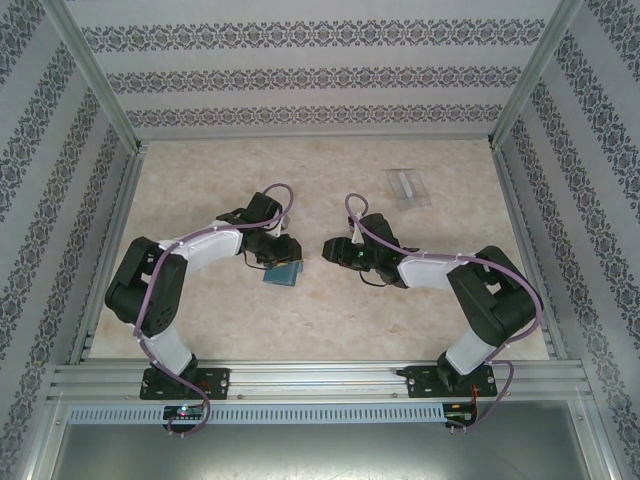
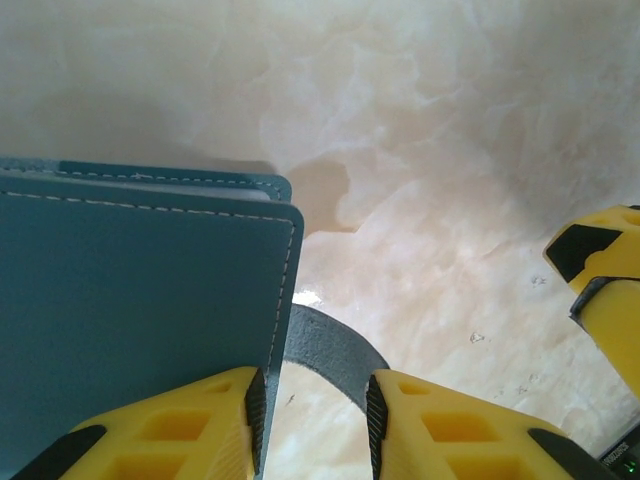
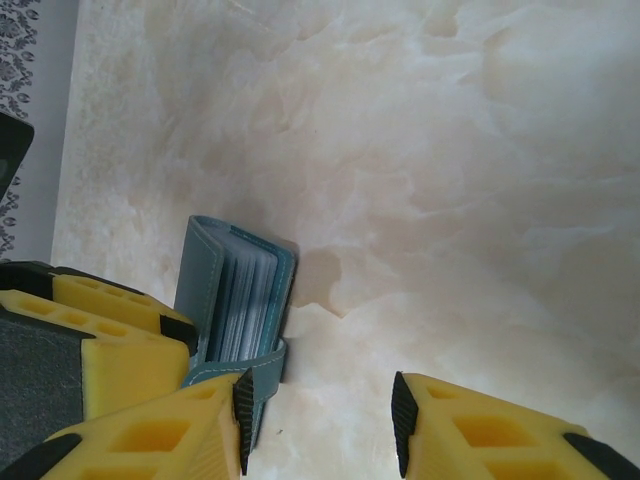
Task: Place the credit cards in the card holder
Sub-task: Close the button on the card holder.
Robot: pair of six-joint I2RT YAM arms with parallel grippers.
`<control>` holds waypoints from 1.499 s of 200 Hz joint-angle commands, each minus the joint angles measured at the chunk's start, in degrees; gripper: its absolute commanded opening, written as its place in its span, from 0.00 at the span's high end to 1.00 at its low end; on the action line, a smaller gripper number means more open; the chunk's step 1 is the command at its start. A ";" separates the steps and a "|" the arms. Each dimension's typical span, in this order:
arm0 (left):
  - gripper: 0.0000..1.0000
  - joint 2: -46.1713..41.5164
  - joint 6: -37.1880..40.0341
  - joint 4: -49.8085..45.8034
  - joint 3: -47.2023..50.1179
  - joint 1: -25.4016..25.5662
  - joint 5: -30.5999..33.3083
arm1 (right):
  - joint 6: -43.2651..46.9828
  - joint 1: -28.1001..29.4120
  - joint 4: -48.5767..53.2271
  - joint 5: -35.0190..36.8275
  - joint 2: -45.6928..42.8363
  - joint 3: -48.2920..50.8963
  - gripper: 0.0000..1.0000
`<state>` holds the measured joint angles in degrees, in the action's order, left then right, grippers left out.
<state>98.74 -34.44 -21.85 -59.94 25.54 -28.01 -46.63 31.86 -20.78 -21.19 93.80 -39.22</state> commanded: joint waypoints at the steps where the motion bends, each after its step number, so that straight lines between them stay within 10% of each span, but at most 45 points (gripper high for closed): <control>1: 0.64 0.93 1.63 -2.96 -1.66 1.04 0.20 | -0.33 -0.31 -2.67 -1.60 1.29 0.41 0.57; 178: 0.60 0.20 0.69 -4.19 -3.94 3.97 2.83 | -0.97 -0.39 -2.26 -3.20 3.87 -0.99 0.61; 300: 1.00 0.49 2.22 -6.89 -5.03 4.23 4.30 | 0.18 0.40 1.19 -5.37 6.10 -5.03 0.61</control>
<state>99.68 -33.58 -26.37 -64.14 29.21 -24.75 -47.16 31.99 -20.71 -23.81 97.86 -40.91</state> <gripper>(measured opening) 0.071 0.386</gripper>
